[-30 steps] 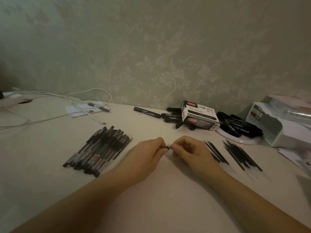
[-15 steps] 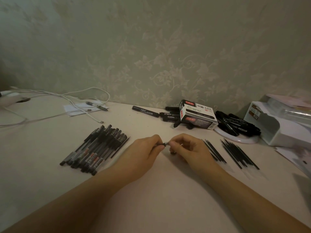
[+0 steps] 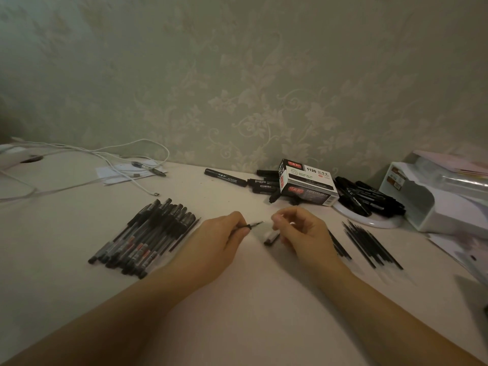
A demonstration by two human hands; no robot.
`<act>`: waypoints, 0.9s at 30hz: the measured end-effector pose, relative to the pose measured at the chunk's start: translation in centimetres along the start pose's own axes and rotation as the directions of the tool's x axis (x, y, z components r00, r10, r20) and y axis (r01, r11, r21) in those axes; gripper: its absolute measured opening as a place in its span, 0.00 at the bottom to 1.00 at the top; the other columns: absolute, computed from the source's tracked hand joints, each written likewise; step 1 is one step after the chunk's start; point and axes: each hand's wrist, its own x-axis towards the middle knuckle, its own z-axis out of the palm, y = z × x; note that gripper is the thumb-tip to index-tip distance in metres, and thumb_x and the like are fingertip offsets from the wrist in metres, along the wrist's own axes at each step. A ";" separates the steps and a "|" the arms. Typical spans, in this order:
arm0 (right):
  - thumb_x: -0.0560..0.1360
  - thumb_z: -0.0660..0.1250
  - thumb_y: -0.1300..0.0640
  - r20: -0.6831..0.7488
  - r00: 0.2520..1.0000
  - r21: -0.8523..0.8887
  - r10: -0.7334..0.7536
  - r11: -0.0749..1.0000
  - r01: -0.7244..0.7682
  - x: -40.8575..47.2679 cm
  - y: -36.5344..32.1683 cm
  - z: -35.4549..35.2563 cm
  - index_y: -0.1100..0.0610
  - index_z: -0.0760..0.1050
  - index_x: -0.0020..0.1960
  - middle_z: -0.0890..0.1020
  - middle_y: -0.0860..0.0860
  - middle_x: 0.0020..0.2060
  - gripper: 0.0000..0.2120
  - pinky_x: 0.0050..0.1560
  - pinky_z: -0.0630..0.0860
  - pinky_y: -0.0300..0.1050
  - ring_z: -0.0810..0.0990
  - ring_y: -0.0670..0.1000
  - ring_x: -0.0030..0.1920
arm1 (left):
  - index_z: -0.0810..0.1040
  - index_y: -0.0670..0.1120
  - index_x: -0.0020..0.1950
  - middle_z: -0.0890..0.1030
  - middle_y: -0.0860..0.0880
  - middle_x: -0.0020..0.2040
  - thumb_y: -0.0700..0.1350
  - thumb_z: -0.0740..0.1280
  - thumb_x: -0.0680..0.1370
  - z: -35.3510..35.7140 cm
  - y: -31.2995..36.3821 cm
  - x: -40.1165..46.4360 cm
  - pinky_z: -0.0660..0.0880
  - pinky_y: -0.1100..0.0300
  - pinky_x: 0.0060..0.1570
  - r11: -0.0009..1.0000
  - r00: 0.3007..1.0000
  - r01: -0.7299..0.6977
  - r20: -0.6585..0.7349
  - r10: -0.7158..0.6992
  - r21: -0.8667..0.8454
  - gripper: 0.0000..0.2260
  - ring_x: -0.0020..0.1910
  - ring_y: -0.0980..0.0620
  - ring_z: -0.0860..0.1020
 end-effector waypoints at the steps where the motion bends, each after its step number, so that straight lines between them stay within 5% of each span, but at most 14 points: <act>1: 0.76 0.72 0.54 -0.072 0.997 -0.017 -0.003 1.000 0.002 0.1 0.1 -0.2 0.45 0.81 0.43 0.83 0.46 0.38 0.05 0.32 0.72 0.32 0.76 0.42 0.32 | 0.74 0.49 0.46 0.71 0.54 0.30 0.49 0.61 0.81 -0.1 -0.1 0.0 0.64 0.62 0.31 1.000 1.000 0.011 -0.012 -0.011 0.020 0.07 0.30 0.57 0.70; 5: 0.77 0.70 0.55 -0.186 0.974 -0.364 -0.128 0.930 0.052 0.6 0.3 -1.4 0.45 0.80 0.44 0.82 0.42 0.39 0.05 0.37 0.71 0.28 0.78 0.39 0.39 | 0.72 0.49 0.46 0.71 0.55 0.31 0.50 0.60 0.81 -0.3 -0.3 0.0 0.67 0.60 0.32 0.996 0.999 0.042 -0.034 -0.039 0.079 0.07 0.30 0.57 0.69; 9: 0.79 0.66 0.57 0.005 0.969 -0.649 -0.248 0.736 0.191 0.6 0.6 -1.1 0.50 0.77 0.46 0.78 0.43 0.42 0.04 0.39 0.68 0.30 0.75 0.42 0.41 | 0.73 0.49 0.47 0.73 0.54 0.33 0.51 0.59 0.81 -0.4 -0.5 0.0 0.68 0.60 0.32 0.993 0.998 0.056 -0.027 -0.054 0.101 0.08 0.31 0.56 0.70; 15: 0.77 0.68 0.58 0.351 0.856 -0.762 -0.380 0.415 0.497 -0.3 0.6 0.6 0.54 0.81 0.52 0.76 0.49 0.45 0.05 0.43 0.66 0.44 0.71 0.51 0.45 | 0.74 0.49 0.47 0.74 0.54 0.34 0.52 0.59 0.81 -0.2 -0.5 0.1 0.72 0.56 0.35 0.991 0.997 0.079 -0.018 -0.077 0.110 0.08 0.33 0.56 0.72; 27: 0.80 0.64 0.55 0.366 0.871 -0.707 -0.329 0.510 0.490 -0.2 0.9 0.6 0.50 0.82 0.57 0.73 0.46 0.48 0.09 0.46 0.62 0.36 0.67 0.46 0.50 | 0.75 0.49 0.47 0.74 0.54 0.32 0.51 0.61 0.80 0.0 -0.4 0.1 0.71 0.57 0.35 0.995 0.999 0.040 -0.036 -0.037 0.094 0.08 0.34 0.56 0.73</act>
